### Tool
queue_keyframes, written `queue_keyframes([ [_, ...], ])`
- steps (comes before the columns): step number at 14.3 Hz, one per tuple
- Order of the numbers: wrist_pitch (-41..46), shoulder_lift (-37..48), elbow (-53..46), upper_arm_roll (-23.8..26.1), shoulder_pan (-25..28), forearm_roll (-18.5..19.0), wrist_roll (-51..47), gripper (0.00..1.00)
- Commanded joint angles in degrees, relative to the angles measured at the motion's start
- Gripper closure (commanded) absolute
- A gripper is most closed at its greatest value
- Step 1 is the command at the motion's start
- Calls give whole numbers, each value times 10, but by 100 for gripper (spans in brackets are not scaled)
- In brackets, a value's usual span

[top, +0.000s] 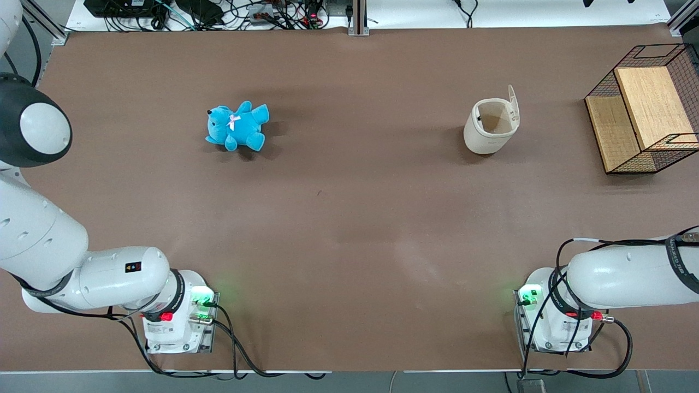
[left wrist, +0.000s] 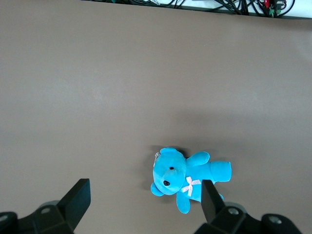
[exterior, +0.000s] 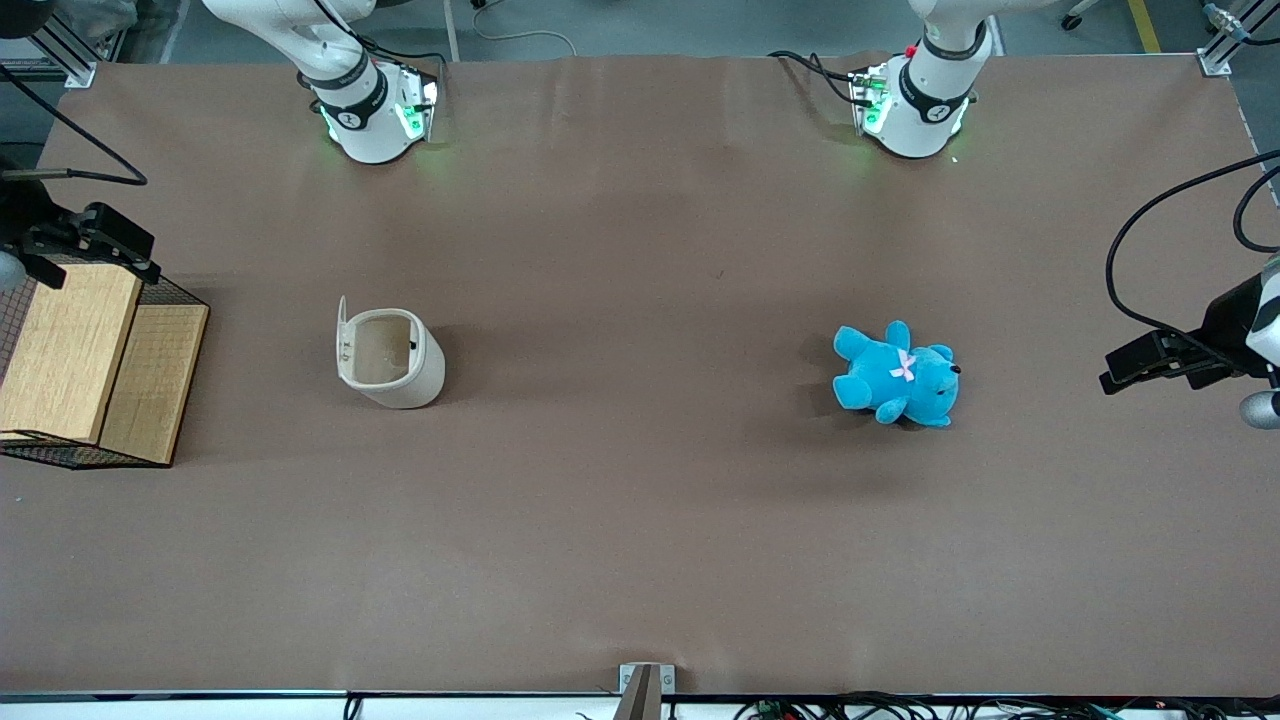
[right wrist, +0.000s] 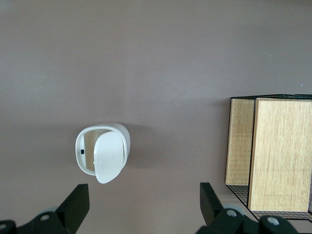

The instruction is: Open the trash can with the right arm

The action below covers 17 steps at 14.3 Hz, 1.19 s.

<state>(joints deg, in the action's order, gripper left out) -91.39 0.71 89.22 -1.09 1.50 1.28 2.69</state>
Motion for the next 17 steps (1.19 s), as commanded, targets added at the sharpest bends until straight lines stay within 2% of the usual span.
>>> queue_keyframes([
  [1, 2, 23, 20, 5, -1, -5, 6, 0],
  [17, 4, 23, 17, 6, 1, -5, 6, 0],
])
